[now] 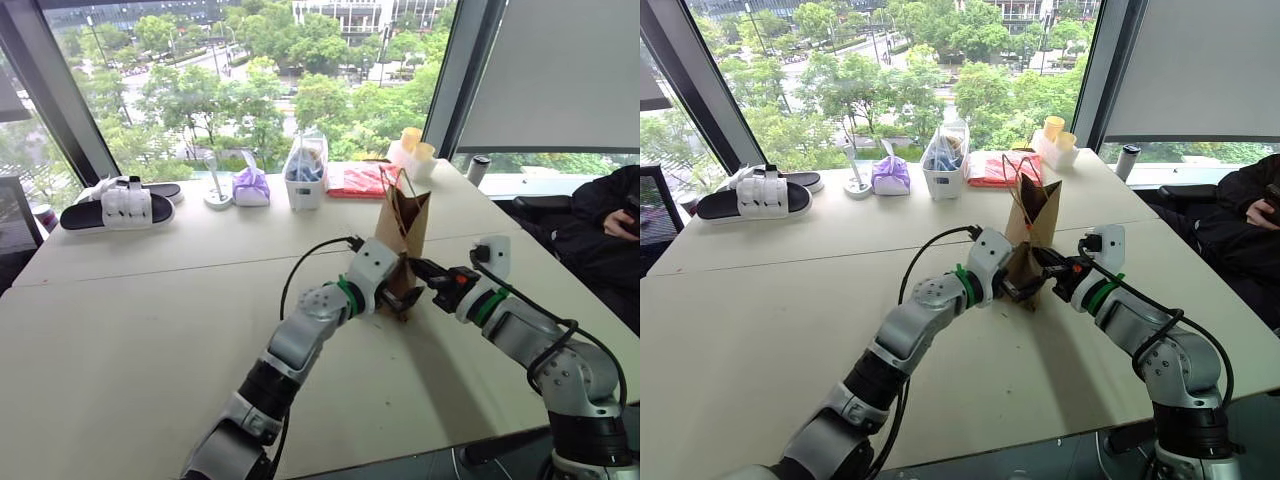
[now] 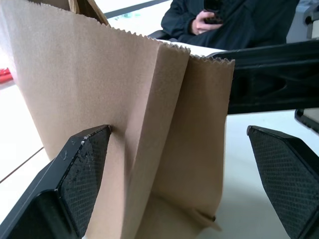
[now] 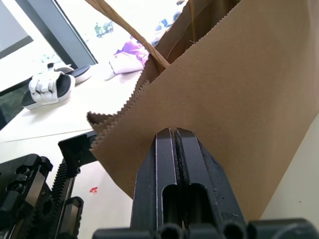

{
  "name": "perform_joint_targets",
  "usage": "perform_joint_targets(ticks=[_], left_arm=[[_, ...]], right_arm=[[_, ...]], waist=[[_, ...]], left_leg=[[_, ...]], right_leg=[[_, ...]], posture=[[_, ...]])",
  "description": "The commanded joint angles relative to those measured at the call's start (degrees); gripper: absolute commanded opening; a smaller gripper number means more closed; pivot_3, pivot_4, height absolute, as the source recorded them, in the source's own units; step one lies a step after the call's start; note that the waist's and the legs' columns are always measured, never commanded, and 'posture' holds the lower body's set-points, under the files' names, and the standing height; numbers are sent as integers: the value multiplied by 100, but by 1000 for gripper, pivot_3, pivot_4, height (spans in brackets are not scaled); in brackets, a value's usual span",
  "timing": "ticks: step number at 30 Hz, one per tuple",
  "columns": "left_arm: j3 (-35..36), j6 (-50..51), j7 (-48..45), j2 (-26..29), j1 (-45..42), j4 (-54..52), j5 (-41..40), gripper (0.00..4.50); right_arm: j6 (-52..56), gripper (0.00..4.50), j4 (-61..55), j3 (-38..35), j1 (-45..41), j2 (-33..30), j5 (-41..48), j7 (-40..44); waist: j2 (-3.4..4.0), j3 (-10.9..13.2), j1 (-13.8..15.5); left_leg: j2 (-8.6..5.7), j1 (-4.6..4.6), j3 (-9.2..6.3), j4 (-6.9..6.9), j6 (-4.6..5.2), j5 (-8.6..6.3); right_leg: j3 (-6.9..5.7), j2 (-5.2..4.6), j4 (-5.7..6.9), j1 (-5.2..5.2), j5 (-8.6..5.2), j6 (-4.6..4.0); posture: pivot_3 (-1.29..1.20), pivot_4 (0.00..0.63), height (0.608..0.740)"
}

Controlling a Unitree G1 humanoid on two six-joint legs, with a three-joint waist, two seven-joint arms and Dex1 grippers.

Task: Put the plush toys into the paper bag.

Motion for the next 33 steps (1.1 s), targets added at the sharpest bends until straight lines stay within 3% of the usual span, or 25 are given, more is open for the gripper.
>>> perform_joint_targets(ticks=[1,2,5,11,13,16,19,23,28,33], left_arm=[[-59,-180,255,-224,-204,92,183,4500],[-70,-199,323,-253,-217,144,243,4500],[-55,-262,457,-330,-223,236,339,3716],[-11,-299,533,-358,-194,269,386,747],[1,-299,515,-338,-199,290,378,51],[90,-428,211,-261,-264,303,195,51],[218,-692,-456,-61,-404,171,-110,51],[468,-1279,-2370,1033,-962,225,-662,51],[637,-2065,-3655,1978,-1686,1585,-704,51],[738,-2747,-3887,2146,-2020,2807,-482,51]], right_arm=[[41,29,-306,-81,-103,70,48,-49],[53,29,-325,-91,-99,86,49,-59],[90,0,-387,-113,-75,116,51,-82],[135,0,-596,-459,76,201,400,-131],[163,0,-692,-698,180,208,677,-120],[342,0,-987,-1336,578,95,1783,69],[452,0,-1240,-1583,930,-136,2337,223],[451,0,-1475,-1827,1395,-494,2725,456],[317,0,-1504,-1779,1575,-632,2852,539],[198,0,-1575,-1677,1687,-583,2851,517]], waist=[[0,0,0],[0,0,-1],[0,0,-2],[0,0,6],[0,0,7],[0,0,16],[2,1,3],[6,4,-37],[12,3,-40],[6,6,9]], left_leg=[[0,0,0,0,0,0],[0,0,1,1,0,0],[0,0,0,0,0,0],[0,0,0,-1,0,0],[0,-1,-1,-1,0,0],[0,-2,-3,-1,1,-1],[0,-4,-3,-2,5,-3],[3,1,6,-2,6,-3],[5,7,12,-2,6,-3],[-2,-2,-2,4,14,-8]], right_leg=[[0,0,0,0,0,0],[0,0,1,0,0,0],[0,0,1,0,-1,1],[0,0,0,-1,-1,2],[0,0,0,0,-1,2],[0,0,-1,0,-2,3],[0,-1,-2,0,-2,4],[0,5,2,-1,-2,3],[0,9,4,4,-3,2],[-2,1,-2,6,-4,7]], posture=[[0,150,740],[0,150,740],[0,150,740],[0,150,740],[0,150,740],[0,150,740],[0,150,740],[0,150,740],[0,150,740],[0,150,740]])
